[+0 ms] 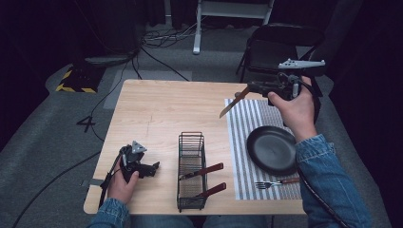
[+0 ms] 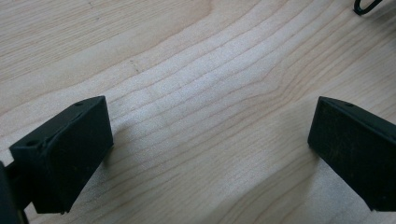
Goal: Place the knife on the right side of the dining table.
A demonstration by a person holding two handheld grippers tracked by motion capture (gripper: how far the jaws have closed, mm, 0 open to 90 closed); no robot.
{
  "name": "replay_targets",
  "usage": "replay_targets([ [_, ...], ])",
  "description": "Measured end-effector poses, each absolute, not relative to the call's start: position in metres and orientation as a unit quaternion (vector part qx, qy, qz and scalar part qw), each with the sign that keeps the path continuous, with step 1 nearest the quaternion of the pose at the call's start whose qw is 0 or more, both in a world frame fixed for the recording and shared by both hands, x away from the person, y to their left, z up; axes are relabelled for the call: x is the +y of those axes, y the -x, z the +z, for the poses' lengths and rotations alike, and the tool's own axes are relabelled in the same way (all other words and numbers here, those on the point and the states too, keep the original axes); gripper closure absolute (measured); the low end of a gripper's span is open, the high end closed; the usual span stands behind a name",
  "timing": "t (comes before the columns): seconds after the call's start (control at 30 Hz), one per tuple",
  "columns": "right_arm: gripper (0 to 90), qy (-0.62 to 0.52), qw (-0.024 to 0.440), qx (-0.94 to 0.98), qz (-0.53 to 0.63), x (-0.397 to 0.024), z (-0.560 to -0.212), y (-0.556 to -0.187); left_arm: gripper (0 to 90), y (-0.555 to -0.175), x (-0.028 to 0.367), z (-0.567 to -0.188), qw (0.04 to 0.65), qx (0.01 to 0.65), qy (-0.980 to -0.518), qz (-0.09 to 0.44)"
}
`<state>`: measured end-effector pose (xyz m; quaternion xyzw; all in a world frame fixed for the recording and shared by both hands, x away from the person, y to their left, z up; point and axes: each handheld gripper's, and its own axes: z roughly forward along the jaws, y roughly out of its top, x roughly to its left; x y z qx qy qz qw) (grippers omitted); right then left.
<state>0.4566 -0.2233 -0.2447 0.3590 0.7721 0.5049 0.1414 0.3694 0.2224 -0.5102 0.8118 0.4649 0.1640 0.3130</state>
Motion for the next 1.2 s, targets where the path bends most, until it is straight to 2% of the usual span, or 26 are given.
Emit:
replay_targets([
  [0.57,80.6,-0.382,0.162,0.769,0.486,-0.248,-0.278,-0.495,0.1,-0.369,0.222,-0.51,0.313,0.466,-0.811,0.164],
  [1.0,80.6,-0.403,0.158,0.765,0.478,-0.259,-0.305,-0.518,0.1,-0.37,0.222,-0.51,0.312,0.464,-0.812,0.165],
  [1.2,80.7,-0.428,0.166,0.755,0.468,-0.266,-0.326,-0.535,0.1,-0.37,0.222,-0.51,0.312,0.464,-0.813,0.164],
])
